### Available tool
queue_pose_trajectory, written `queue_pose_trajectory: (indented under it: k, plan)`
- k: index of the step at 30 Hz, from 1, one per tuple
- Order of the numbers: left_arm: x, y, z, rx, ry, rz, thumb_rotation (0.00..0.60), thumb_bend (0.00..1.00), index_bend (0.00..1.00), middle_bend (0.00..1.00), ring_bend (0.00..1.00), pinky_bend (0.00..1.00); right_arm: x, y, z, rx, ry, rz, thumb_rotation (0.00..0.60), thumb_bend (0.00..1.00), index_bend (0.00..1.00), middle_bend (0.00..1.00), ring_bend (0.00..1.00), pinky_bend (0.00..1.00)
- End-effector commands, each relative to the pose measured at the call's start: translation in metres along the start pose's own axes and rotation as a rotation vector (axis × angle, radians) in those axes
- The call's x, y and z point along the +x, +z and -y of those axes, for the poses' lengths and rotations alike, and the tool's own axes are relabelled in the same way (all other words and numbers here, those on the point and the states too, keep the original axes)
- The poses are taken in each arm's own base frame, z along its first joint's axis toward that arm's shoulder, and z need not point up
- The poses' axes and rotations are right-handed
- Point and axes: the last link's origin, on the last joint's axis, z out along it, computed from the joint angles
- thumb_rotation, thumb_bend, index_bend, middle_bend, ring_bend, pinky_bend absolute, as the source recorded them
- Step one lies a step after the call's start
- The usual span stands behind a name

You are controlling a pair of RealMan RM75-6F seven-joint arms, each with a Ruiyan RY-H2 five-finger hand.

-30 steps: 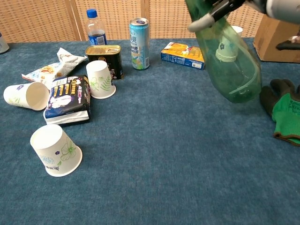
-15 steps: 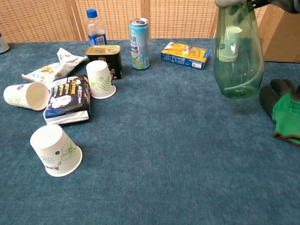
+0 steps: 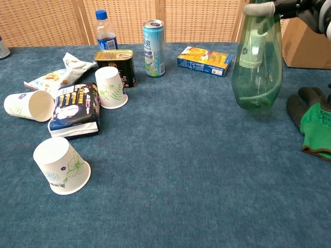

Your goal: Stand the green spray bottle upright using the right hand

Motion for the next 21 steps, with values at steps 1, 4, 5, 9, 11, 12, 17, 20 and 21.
queue_pose_trajectory:
  k: [1, 4, 5, 9, 11, 12, 17, 20, 21]
  plan:
    - [0.001, 0.0, -0.002, -0.006, 0.003, 0.0, 0.494, 0.18, 0.28, 0.29, 0.24, 0.23, -0.003, -0.001, -0.002, 0.038, 0.003, -0.023, 0.6, 0.2, 0.62, 0.59, 0.51, 0.55]
    - [0.003, 0.0, -0.004, -0.011, 0.005, -0.001, 0.489, 0.18, 0.28, 0.29, 0.24, 0.23, -0.005, -0.002, -0.005, 0.071, -0.02, -0.038, 0.6, 0.19, 0.62, 0.59, 0.51, 0.55]
    - [0.003, -0.001, -0.004, -0.011, 0.006, -0.001, 0.487, 0.18, 0.28, 0.29, 0.24, 0.23, -0.005, -0.002, -0.007, 0.08, -0.029, -0.045, 0.6, 0.19, 0.62, 0.59, 0.51, 0.54]
    - [0.004, -0.002, -0.005, -0.009, 0.007, 0.001, 0.487, 0.18, 0.28, 0.29, 0.24, 0.23, -0.006, -0.003, -0.015, 0.09, -0.045, -0.059, 0.6, 0.19, 0.61, 0.59, 0.51, 0.54]
    - [0.004, -0.003, -0.005, -0.008, 0.008, 0.002, 0.488, 0.18, 0.28, 0.29, 0.24, 0.23, -0.005, -0.005, -0.021, 0.09, -0.067, -0.063, 0.6, 0.19, 0.61, 0.59, 0.51, 0.54]
    - [0.004, -0.003, -0.006, -0.009, 0.008, 0.001, 0.49, 0.18, 0.28, 0.29, 0.24, 0.23, -0.005, -0.005, -0.023, 0.092, -0.073, -0.066, 0.6, 0.19, 0.61, 0.59, 0.5, 0.54]
    - [0.005, -0.003, -0.008, -0.014, 0.009, 0.002, 0.489, 0.18, 0.28, 0.29, 0.24, 0.23, -0.005, -0.008, -0.034, 0.099, -0.098, -0.075, 0.6, 0.19, 0.61, 0.59, 0.5, 0.53]
    - [0.005, -0.003, -0.009, -0.018, 0.01, 0.002, 0.487, 0.18, 0.28, 0.29, 0.24, 0.23, -0.004, -0.009, -0.04, 0.099, -0.103, -0.082, 0.6, 0.19, 0.61, 0.58, 0.49, 0.52]
    - [0.005, -0.003, -0.009, -0.017, 0.01, 0.002, 0.487, 0.18, 0.28, 0.29, 0.24, 0.23, -0.004, -0.01, -0.042, 0.097, -0.1, -0.083, 0.6, 0.19, 0.61, 0.58, 0.49, 0.52]
